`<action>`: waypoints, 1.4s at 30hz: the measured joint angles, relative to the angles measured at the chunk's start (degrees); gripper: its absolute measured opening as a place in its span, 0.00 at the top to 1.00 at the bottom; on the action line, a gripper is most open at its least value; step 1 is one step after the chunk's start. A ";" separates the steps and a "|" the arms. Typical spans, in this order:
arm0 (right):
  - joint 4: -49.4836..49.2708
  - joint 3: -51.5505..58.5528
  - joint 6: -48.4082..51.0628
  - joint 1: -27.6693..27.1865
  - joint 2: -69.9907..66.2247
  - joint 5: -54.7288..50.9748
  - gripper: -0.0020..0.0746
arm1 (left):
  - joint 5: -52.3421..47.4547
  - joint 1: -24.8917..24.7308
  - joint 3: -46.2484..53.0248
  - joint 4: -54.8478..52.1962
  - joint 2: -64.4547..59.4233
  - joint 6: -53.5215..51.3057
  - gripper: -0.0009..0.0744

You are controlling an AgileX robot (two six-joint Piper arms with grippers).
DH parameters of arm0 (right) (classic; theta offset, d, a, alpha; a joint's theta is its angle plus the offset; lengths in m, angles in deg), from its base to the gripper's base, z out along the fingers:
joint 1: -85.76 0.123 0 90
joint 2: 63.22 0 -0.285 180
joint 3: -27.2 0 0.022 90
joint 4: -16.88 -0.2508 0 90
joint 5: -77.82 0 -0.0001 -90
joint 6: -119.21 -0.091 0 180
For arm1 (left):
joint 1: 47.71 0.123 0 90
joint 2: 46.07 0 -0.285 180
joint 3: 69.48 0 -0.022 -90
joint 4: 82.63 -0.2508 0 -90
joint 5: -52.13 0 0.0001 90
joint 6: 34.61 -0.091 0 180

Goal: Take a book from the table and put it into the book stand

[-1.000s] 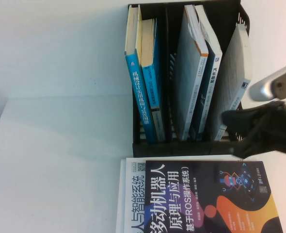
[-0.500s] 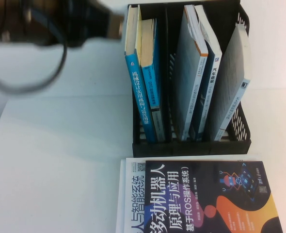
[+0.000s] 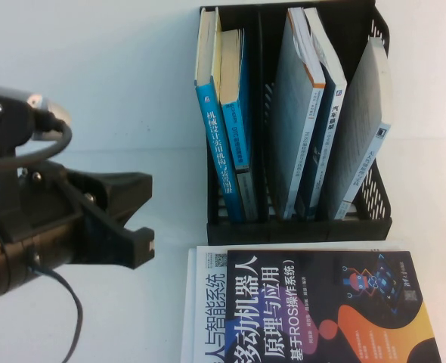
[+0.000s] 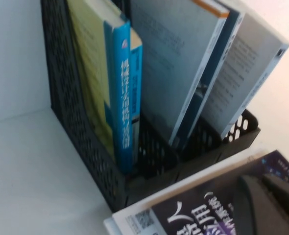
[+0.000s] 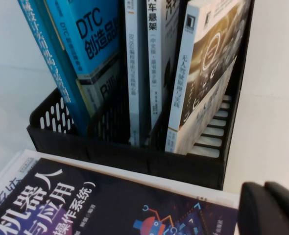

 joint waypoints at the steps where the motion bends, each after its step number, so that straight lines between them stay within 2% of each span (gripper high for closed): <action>1: 0.00 -0.01 0.00 0.00 -0.10 0.00 0.98 | 0.12 0.00 0.57 0.00 0.10 0.00 0.99; 18: -0.10 -0.01 0.00 0.00 -1.24 0.05 0.98 | -3.05 0.80 6.07 -1.31 -2.41 -0.70 0.99; 24: -0.10 -0.01 0.00 0.00 -1.24 -0.47 0.98 | 0.77 7.43 16.05 -2.06 9.65 -0.41 0.99; 29: -0.10 -0.01 0.00 0.00 -1.24 -1.26 0.98 | 12.49 15.62 31.69 -1.44 23.99 2.53 0.99; 32: -0.10 -0.01 0.00 0.00 -1.24 -1.64 0.98 | 16.04 20.08 40.19 -1.23 34.12 6.04 0.99; 35: -0.10 -0.01 0.00 0.00 -1.24 -2.09 0.98 | 16.98 24.11 46.64 -1.23 42.22 8.20 0.99; 38: -0.10 -0.01 0.00 0.00 -1.24 -2.09 0.98 | 16.75 27.39 48.79 -1.09 48.10 8.83 0.99; 42: -0.10 -0.01 0.00 0.00 -1.24 -2.16 0.98 | 10.10 29.76 48.79 -1.09 53.10 9.18 0.99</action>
